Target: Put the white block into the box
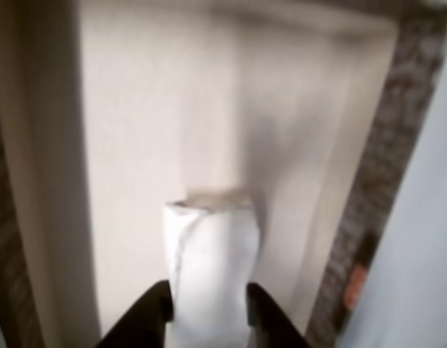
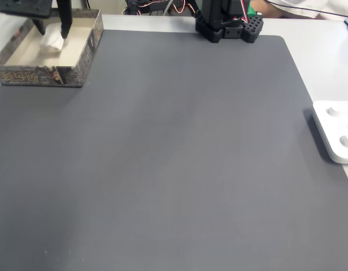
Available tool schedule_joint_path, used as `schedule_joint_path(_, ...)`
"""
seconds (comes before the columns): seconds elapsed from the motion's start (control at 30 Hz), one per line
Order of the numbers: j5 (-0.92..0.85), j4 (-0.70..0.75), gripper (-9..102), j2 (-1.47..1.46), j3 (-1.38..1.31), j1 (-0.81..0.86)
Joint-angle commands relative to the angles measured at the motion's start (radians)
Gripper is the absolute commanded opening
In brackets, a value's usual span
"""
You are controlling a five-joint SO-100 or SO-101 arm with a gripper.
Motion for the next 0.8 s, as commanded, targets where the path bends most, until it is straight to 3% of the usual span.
schedule_joint_path(0.0,-0.034,-0.026,-2,-0.002,-0.087,-0.031)
schedule_joint_path(0.33,-0.072,-0.031,0,-0.048,-0.126,-0.051)
schedule_joint_path(0.57,-0.074,-0.031,8,-0.055,-0.121,-0.064)
schedule_joint_path(0.77,-0.081,-0.029,23,-0.055,-0.107,-0.063)
